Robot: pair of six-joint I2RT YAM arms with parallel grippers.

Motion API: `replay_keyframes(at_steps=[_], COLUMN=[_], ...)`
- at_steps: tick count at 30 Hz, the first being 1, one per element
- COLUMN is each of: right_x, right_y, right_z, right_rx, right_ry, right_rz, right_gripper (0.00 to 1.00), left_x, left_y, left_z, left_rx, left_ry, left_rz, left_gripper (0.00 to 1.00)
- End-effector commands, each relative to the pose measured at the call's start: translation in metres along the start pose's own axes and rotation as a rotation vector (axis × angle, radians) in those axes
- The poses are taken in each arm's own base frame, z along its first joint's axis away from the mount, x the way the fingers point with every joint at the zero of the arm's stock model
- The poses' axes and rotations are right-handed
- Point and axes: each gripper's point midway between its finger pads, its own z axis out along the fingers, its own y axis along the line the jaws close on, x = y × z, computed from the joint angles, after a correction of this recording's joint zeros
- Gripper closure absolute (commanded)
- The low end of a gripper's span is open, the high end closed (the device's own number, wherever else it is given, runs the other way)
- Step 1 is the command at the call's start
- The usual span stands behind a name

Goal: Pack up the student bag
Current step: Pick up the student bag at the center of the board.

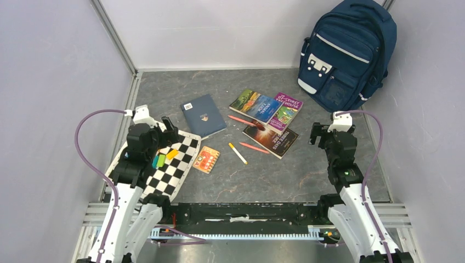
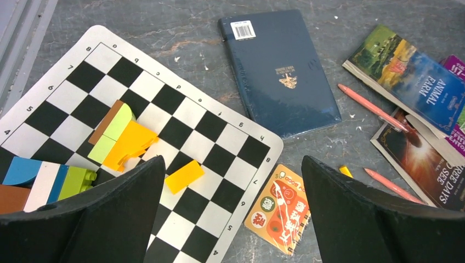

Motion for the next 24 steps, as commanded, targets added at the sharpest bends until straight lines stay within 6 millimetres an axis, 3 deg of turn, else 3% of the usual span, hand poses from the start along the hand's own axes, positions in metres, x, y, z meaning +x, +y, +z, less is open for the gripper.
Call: replay_keyframes(at_steps=[1, 7, 9, 13, 15, 19, 22, 24], right_x=[-0.03, -0.026, -0.03, -0.038, -0.048, -0.075, -0.103, -0.131], right_y=[-0.006, -0.006, -0.006, 0.0, 0.004, 0.002, -0.015, -0.026], right_z=[-0.001, -0.003, -0.004, 0.006, 0.014, 0.036, 0.051, 0.061], right_rx=[0.044, 0.036, 0.035, 0.013, -0.002, 0.039, 0.146, 0.203], right_ry=[-0.067, -0.026, -0.027, -0.037, -0.03, -0.015, -0.031, -0.07], right_rz=[0.047, 0.016, 0.007, 0.012, 0.008, -0.012, -0.049, -0.095], right_gripper=[0.02, 0.02, 0.02, 0.02, 0.02, 0.02, 0.02, 0.02], left_x=[-0.016, -0.022, -0.037, -0.084, -0.107, -0.124, -0.116, -0.104], left_y=[0.001, 0.001, -0.001, -0.026, -0.045, -0.076, -0.081, -0.075], left_z=[-0.002, 0.003, 0.001, 0.002, 0.009, 0.035, 0.043, 0.047], left_rx=[-0.032, -0.04, -0.042, 0.035, 0.096, 0.212, 0.243, 0.231], left_ry=[-0.032, -0.043, -0.074, -0.141, -0.146, -0.125, -0.117, -0.104], left_rz=[-0.038, -0.022, -0.023, 0.0, 0.024, 0.074, 0.09, 0.11], left_gripper=[0.0, 0.0, 0.0, 0.0, 0.0, 0.0, 0.0, 0.0])
